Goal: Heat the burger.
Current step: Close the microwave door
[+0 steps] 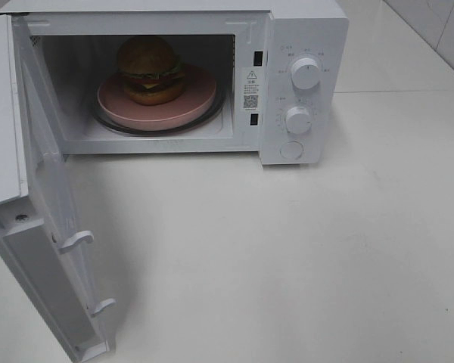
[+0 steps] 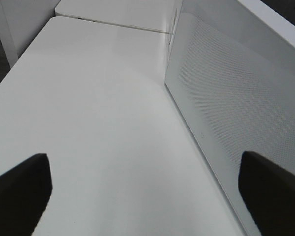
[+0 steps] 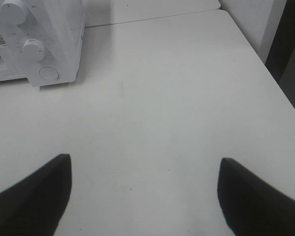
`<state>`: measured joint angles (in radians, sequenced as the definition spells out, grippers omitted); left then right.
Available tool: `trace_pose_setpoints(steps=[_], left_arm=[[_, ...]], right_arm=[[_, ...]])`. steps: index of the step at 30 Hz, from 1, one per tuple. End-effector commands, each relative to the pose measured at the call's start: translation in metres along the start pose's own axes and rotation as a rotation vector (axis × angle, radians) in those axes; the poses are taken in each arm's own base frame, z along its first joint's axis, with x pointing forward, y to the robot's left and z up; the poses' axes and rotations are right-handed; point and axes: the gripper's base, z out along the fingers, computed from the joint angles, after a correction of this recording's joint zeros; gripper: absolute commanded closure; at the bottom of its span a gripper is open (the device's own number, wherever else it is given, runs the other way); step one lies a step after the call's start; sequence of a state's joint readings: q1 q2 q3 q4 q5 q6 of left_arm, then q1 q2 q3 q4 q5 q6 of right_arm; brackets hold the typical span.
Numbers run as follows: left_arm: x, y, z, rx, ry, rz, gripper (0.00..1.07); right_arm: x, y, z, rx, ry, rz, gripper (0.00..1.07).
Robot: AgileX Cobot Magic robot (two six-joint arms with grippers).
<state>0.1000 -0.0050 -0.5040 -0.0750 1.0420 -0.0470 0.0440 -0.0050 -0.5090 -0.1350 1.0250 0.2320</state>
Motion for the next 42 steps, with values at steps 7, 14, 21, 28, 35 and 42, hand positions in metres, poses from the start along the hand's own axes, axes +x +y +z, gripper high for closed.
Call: trace_pose_setpoints(steps=[7, 14, 21, 28, 35, 42], left_arm=[[0.001, 0.0, -0.002, 0.002, -0.027, -0.002, 0.09], [0.001, 0.0, -0.002, 0.002, -0.027, -0.002, 0.09], [0.001, -0.001, -0.002, 0.004, -0.027, -0.003, 0.09], [0.001, -0.001, -0.002, 0.004, -0.027, -0.004, 0.09], [-0.013, 0.0, -0.001, -0.01, -0.022, 0.0, 0.09], [-0.032, 0.004, 0.014, -0.066, -0.027, 0.033, 0.29]], right_arm=[[0.001, -0.001, -0.003, -0.002, -0.04, 0.009, 0.31], [0.001, -0.001, -0.003, -0.002, -0.04, 0.009, 0.31], [0.001, -0.001, -0.003, -0.002, -0.04, 0.009, 0.31], [0.001, -0.001, -0.003, -0.002, -0.04, 0.009, 0.31], [0.001, -0.001, -0.003, -0.001, -0.04, 0.008, 0.31], [0.001, -0.001, -0.003, -0.001, -0.04, 0.008, 0.31]])
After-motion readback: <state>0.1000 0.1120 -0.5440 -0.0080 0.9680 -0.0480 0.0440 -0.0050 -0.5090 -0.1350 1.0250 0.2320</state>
